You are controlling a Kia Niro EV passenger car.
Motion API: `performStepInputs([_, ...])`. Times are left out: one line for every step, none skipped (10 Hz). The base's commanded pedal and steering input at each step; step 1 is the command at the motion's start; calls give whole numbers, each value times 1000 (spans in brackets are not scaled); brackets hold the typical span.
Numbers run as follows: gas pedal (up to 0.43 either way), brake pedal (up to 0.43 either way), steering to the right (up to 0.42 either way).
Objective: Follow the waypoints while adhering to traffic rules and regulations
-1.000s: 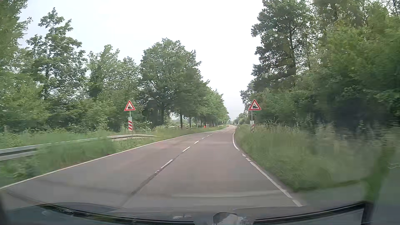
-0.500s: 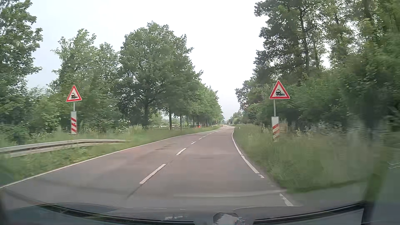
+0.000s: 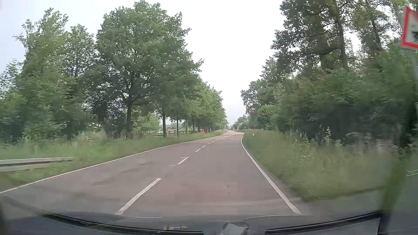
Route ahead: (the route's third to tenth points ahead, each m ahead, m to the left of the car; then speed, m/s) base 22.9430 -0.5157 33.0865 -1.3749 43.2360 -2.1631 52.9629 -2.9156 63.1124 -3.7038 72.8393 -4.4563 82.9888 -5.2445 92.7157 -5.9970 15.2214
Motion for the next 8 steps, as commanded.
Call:
performStepInputs([110, 0, 15])
performStepInputs([110, 0, 14])
performStepInputs([110, 0, 11])
performStepInputs([110, 0, 9])
performStepInputs([110, 0, 9])
performStepInputs([110, 0, 9])
performStepInputs([110, 0, 9])
performStepInputs([110, 0, 9])
